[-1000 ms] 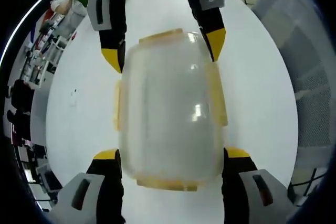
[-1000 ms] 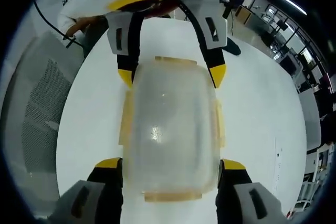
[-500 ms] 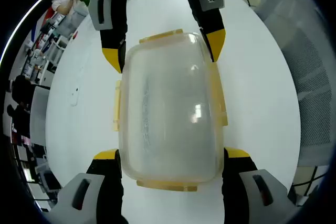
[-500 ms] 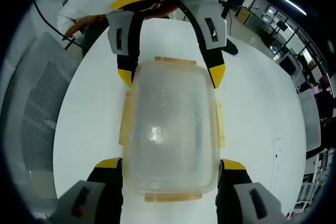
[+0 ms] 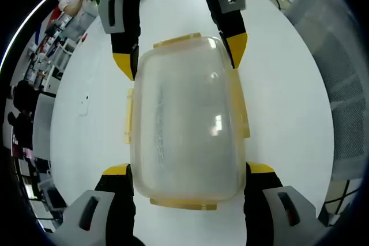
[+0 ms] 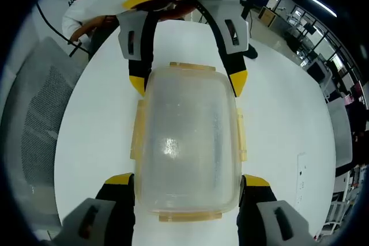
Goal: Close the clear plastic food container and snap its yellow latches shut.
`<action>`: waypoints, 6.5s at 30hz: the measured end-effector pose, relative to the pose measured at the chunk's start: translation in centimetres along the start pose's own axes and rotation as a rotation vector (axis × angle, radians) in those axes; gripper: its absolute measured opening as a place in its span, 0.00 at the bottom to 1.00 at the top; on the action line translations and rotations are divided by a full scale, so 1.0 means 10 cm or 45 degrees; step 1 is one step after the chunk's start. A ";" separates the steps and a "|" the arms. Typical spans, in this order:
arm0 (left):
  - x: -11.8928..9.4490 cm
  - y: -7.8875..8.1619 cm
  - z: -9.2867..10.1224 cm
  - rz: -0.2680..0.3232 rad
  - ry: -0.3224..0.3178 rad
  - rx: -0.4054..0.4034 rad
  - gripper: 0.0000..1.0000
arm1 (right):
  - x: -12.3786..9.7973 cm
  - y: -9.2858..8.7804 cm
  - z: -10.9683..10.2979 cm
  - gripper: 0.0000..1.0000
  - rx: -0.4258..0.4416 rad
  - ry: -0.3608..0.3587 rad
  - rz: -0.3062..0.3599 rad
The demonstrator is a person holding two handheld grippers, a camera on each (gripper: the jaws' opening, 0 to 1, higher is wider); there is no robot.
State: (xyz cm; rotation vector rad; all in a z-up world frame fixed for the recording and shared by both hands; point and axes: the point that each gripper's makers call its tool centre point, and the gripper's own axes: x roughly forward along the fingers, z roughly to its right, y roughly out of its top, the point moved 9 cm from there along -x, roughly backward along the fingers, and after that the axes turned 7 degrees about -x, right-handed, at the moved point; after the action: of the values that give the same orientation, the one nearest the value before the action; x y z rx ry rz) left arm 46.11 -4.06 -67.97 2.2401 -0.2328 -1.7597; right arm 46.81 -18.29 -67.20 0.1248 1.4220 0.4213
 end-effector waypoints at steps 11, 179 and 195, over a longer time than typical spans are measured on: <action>0.03 -0.01 -0.13 -0.013 -0.006 0.035 0.76 | 0.02 0.00 0.09 0.72 0.029 -0.016 0.001; -0.63 -0.64 1.41 0.539 0.303 -0.762 0.78 | -0.51 -0.36 -1.72 0.68 0.797 -0.629 0.522; -0.70 -0.74 1.70 0.555 0.341 -0.808 0.78 | -0.56 -0.50 -2.05 0.69 0.874 -0.684 0.526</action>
State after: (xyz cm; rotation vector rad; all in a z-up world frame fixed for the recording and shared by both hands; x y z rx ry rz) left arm 27.57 2.95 -67.56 1.7612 -0.0775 -1.0926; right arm 27.40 -28.29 -66.88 1.0250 0.9472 0.1910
